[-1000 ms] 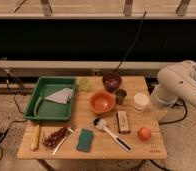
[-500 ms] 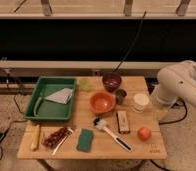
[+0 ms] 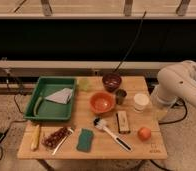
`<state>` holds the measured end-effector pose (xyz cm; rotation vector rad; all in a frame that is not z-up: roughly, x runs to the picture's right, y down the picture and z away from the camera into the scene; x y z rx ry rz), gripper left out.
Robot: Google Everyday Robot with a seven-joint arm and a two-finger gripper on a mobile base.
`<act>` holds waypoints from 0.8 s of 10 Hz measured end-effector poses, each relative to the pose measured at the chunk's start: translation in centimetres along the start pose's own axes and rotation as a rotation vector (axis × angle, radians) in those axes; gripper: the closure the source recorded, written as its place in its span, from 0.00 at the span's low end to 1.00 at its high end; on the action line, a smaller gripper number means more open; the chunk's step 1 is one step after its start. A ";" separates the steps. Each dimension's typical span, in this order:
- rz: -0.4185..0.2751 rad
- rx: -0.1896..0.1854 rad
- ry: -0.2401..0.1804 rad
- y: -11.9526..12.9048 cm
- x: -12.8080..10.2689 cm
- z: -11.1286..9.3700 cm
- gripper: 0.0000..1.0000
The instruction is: Place apple in paper cup
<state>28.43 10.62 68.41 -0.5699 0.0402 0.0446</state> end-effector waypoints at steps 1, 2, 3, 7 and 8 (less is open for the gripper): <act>0.000 0.000 0.000 0.0 0.0 0.0 0.35; 0.000 0.000 0.000 0.0 0.0 0.0 0.35; 0.000 0.000 0.000 0.0 0.0 0.0 0.35; -0.001 -0.001 -0.003 0.0 0.0 0.0 0.35; -0.006 -0.011 -0.016 0.3 0.1 0.2 0.35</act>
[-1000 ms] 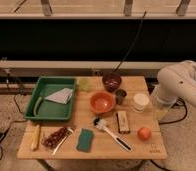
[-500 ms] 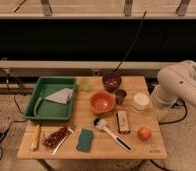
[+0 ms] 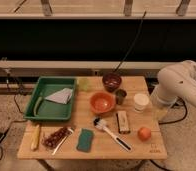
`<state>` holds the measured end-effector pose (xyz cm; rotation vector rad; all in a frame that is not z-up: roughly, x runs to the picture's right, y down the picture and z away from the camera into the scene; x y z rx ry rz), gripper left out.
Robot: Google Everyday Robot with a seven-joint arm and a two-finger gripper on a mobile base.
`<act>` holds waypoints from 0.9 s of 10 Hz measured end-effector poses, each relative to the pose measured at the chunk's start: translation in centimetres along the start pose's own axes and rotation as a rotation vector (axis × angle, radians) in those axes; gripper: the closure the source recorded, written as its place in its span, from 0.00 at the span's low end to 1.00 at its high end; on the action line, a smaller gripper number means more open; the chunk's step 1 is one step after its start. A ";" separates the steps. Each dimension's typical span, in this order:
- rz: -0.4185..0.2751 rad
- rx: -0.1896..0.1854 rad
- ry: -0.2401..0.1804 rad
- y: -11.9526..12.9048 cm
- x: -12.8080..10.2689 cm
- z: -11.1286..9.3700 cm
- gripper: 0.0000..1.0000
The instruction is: Place apple in paper cup
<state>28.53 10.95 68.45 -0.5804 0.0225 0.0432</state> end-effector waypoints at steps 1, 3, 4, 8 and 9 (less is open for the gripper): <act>-0.002 -0.010 -0.007 0.5 0.2 0.3 0.35; -0.007 -0.081 -0.090 4.7 1.0 4.4 0.35; -0.003 -0.088 -0.112 5.1 1.1 5.1 0.35; 0.043 -0.084 -0.240 6.2 2.3 7.8 0.35; 0.047 -0.083 -0.266 6.0 2.3 8.3 0.35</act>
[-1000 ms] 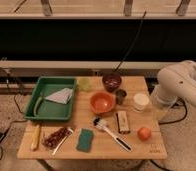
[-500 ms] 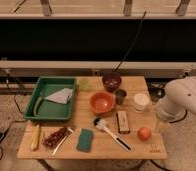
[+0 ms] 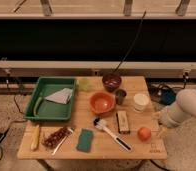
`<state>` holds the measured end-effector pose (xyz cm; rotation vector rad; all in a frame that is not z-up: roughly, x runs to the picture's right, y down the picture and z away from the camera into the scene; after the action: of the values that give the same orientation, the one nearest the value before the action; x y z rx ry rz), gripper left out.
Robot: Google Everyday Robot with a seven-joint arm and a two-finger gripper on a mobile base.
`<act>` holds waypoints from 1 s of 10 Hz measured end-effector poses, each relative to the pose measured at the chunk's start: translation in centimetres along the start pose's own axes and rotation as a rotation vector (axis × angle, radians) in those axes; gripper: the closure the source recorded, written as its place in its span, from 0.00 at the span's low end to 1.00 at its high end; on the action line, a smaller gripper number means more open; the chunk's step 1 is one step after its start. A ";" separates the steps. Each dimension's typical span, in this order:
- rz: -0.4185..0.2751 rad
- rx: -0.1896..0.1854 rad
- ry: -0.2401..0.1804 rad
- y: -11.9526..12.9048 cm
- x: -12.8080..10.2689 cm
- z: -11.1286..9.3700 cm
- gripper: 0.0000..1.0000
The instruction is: Place apple in paper cup
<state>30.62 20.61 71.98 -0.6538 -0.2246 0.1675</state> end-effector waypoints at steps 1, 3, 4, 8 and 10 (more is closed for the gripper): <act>0.008 0.002 -0.035 -0.2 0.3 0.6 0.35; 0.019 0.001 -0.073 -0.5 0.8 1.4 0.35; 0.021 -0.003 -0.084 -0.6 0.9 2.0 0.35; 0.022 -0.043 -0.114 -0.2 0.9 4.0 0.35; 0.014 -0.066 -0.128 -0.1 0.3 4.9 0.35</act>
<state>29.65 23.47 75.90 -0.7113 -0.3502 0.2168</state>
